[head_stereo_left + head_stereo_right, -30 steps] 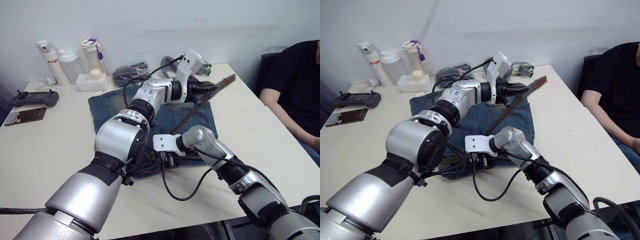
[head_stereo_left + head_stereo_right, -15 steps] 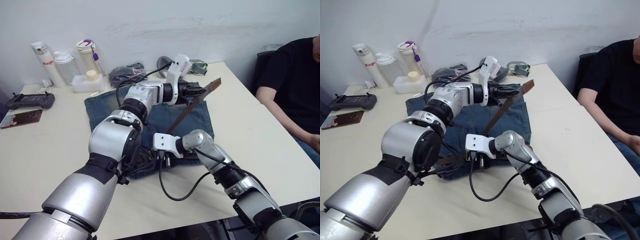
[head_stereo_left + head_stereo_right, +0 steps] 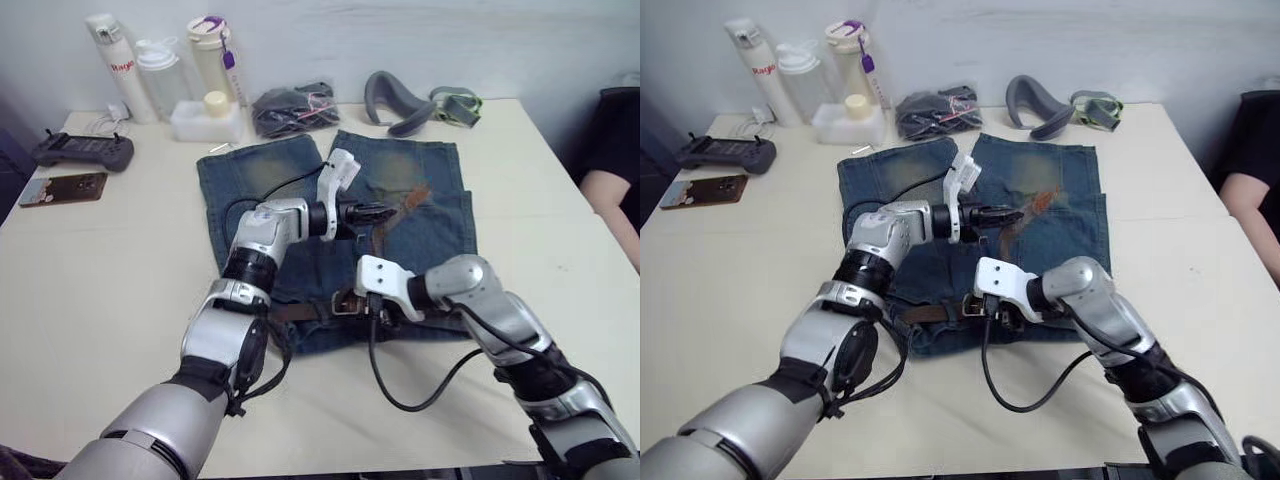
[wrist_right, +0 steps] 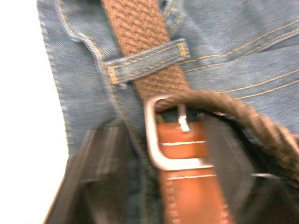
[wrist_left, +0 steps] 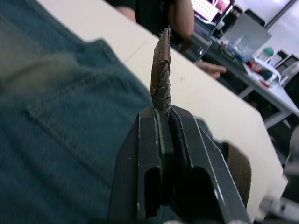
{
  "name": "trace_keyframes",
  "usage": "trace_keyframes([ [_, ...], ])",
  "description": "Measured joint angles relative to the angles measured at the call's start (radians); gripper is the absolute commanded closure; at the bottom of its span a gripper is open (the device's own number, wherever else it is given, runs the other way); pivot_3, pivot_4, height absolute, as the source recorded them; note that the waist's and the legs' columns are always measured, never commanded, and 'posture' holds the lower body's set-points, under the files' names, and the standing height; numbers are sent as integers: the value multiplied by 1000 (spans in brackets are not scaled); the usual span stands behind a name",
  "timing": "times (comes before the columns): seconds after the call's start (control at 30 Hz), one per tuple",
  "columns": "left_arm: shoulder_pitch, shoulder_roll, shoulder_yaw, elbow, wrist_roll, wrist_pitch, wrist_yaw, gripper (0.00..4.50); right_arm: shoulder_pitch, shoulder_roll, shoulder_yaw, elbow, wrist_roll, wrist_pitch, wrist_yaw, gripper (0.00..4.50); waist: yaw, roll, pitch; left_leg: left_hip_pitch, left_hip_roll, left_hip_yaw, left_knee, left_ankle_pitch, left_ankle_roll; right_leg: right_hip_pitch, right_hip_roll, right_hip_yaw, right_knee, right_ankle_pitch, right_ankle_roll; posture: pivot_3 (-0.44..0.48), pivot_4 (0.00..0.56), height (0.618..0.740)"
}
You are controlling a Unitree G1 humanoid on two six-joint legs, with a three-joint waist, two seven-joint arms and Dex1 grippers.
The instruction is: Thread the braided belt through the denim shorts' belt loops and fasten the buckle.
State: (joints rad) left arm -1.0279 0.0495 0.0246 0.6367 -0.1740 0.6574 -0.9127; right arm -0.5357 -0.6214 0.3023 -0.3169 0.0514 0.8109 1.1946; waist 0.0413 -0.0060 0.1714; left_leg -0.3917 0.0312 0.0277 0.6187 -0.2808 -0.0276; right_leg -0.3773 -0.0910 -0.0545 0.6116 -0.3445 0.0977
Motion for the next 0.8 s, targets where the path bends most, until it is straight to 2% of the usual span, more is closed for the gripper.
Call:
trace_keyframes([
  [0.13, 98, 53, -41, -126, -10, 82, 3, 4500, 66, -142, -150, -49, 74, 163, -20, 1255, 16, 0, 17, -18, -3, 0, 12, -3, 6, -7, -4, -10, -5, 2, 5, 0, 150, 740],
  [0.23, 117, 99, -47, -177, -17, 103, 3, 4500, 113, -200, -254, -108, 131, 242, -43, 1255, 15, -1, 32, -20, -8, 7, 13, -1, 9, -7, -5, -11, -7, 5, 9, 0, 150, 740],
  [0.43, 117, 143, -71, -206, -23, 73, -10, 4500, 187, -293, -368, -214, 205, 290, -67, 1255, 14, -5, 36, -19, -9, 7, 12, -1, 9, -7, -5, -12, -6, 5, 9, 0, 150, 740],
  [0.5, 117, 169, -85, -237, -23, 4, -39, 4500, 214, -296, -421, -244, 218, 262, -97, 1255, 9, -6, 36, -19, -9, 9, 12, -1, 9, -7, -5, -11, -5, 5, 9, 0, 150, 740],
  [0.67, 132, 273, -141, -358, -24, -301, -231, 4500, 252, -365, -451, -274, 163, 30, -164, 1255, 8, -6, 36, -18, -9, 11, 12, 0, 8, -9, -5, -9, -4, 5, 9, 0, 150, 740],
  [0.8, 138, 356, -205, -348, 19, -589, -356, 4500, 281, -410, -482, -279, 149, -67, -176, 1255, 10, -6, 36, -18, -8, 11, 13, 1, 8, -9, -4, -10, -3, 5, 9, 0, 150, 740],
])
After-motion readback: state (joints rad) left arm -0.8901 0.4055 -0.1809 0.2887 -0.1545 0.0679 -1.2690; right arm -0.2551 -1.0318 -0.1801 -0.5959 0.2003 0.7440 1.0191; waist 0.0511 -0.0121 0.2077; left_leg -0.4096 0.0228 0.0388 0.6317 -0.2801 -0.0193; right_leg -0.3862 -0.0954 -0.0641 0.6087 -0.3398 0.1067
